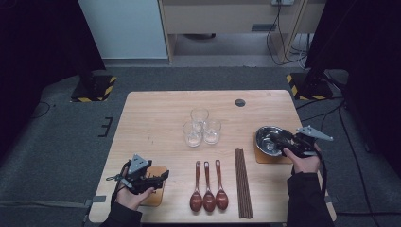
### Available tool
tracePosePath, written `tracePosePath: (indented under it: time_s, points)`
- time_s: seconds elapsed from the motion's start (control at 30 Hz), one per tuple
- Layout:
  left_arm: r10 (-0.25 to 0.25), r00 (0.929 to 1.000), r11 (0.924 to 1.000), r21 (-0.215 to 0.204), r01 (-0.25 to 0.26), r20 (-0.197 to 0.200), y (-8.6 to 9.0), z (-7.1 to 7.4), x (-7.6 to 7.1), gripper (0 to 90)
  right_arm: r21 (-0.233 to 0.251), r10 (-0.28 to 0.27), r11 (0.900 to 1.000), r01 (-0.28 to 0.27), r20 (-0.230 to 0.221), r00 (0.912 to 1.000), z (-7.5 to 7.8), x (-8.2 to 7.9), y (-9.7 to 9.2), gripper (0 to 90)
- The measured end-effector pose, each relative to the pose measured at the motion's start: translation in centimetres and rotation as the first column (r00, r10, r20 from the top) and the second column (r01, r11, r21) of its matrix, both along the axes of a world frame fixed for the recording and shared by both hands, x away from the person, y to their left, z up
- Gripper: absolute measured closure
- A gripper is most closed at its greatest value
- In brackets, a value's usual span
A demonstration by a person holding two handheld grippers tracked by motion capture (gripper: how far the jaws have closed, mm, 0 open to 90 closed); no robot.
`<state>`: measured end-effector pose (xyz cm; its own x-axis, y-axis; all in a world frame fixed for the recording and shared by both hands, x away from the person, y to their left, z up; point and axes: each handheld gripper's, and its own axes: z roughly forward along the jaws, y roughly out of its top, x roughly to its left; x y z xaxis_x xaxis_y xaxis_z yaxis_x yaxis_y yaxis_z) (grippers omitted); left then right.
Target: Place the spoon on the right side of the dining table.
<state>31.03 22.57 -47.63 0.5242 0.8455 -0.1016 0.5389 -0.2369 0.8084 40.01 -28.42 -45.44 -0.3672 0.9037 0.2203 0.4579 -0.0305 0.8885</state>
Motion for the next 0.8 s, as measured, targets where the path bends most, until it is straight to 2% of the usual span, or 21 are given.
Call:
tracePosePath:
  time_s: [0.3,0.8]
  points:
    - [-0.053,0.9984,0.9984,0.017,0.053,0.017,-3.0,0.5,0.0,16.3,0.01,0.044,0.999,-0.044,0.016,0.9989,0.5,-0.4,1.2,37.1]
    - [-0.105,0.9945,0.994,0.032,0.104,0.002,-6.4,0.3,-0.1,15.4,0.015,0.093,0.9956,-0.093,0.017,0.9956,0.8,-0.7,2.8,37.0]
